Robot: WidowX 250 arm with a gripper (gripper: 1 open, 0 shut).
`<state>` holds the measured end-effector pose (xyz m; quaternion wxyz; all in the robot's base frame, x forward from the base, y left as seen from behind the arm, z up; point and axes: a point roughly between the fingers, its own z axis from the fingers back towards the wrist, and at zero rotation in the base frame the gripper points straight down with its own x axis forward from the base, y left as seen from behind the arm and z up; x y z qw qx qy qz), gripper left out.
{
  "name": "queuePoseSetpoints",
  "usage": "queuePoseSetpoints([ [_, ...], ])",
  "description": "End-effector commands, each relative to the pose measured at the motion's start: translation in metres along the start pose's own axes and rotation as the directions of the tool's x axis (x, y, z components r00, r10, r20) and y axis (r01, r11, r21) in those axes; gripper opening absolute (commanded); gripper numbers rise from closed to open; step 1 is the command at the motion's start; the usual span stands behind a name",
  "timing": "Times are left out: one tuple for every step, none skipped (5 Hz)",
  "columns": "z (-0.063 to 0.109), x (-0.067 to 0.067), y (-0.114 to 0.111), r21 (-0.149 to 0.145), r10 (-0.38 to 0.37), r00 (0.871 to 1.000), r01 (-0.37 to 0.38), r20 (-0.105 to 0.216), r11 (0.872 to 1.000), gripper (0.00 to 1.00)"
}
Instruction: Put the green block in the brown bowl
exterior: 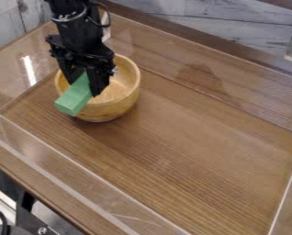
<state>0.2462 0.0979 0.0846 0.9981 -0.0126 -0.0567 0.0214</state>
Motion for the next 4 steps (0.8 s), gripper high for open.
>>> queuePoseSetpoints([
  [0.001,0.004,-0.006,0.021,0.025,0.998,-0.026,0.051,0.999,0.00],
  [-0.005,0.002,-0.012,0.031,0.061,0.995,-0.063,0.079,0.998,0.00],
  [-0.005,0.006,-0.017,0.037,0.083,0.992,-0.087,0.091,0.996,0.00],
  [-0.003,0.009,-0.022,0.043,0.110,0.989,-0.114,0.100,0.993,0.00],
])
